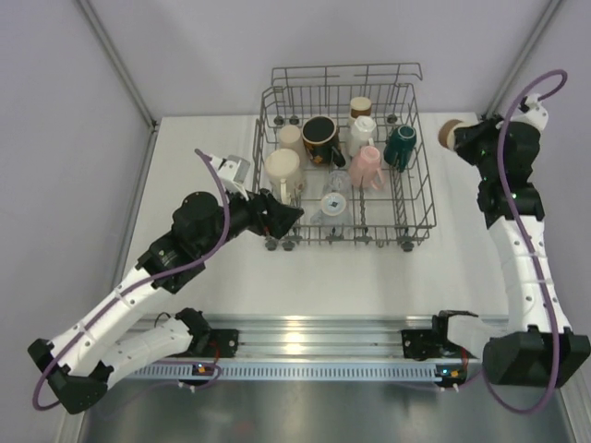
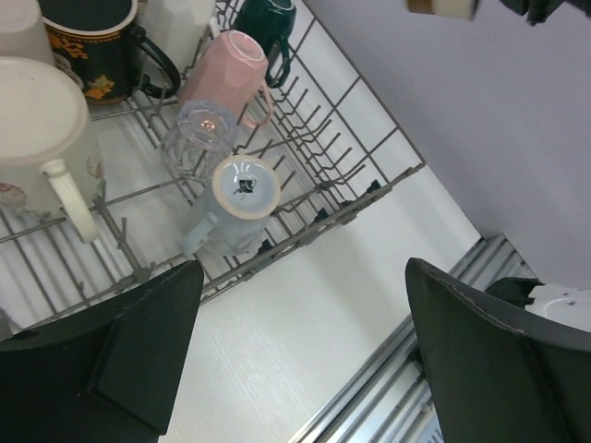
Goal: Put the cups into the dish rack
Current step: Grab a cup with the right arm, then pass the cup from the right arm to the left
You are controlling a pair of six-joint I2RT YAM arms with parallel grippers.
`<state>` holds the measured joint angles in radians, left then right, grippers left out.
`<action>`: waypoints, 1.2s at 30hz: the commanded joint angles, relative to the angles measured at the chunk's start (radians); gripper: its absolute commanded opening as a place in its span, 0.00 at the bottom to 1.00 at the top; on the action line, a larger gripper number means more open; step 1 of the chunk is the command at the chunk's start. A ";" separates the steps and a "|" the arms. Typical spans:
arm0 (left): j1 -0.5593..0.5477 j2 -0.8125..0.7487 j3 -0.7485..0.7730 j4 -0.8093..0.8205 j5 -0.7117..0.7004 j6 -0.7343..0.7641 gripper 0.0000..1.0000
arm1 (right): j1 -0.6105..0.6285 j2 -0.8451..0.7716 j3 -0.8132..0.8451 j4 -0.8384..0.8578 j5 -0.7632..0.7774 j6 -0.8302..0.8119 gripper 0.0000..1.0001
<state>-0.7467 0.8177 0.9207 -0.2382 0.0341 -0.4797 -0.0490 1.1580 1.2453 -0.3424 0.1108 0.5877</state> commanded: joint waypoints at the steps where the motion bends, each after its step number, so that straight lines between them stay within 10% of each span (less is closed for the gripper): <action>1: 0.001 0.043 0.066 0.137 0.091 -0.068 0.96 | 0.041 -0.151 -0.176 0.435 -0.483 0.027 0.00; 13: 0.043 0.159 0.047 0.497 0.302 -0.303 0.97 | 0.314 -0.276 -0.432 1.088 -0.688 0.327 0.00; 36: 0.049 0.156 -0.054 0.883 0.378 -0.336 0.95 | 0.661 -0.218 -0.468 1.198 -0.609 0.330 0.00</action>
<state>-0.6994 0.9909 0.8745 0.5171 0.3717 -0.7921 0.5846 0.9241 0.7769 0.7441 -0.5129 0.9127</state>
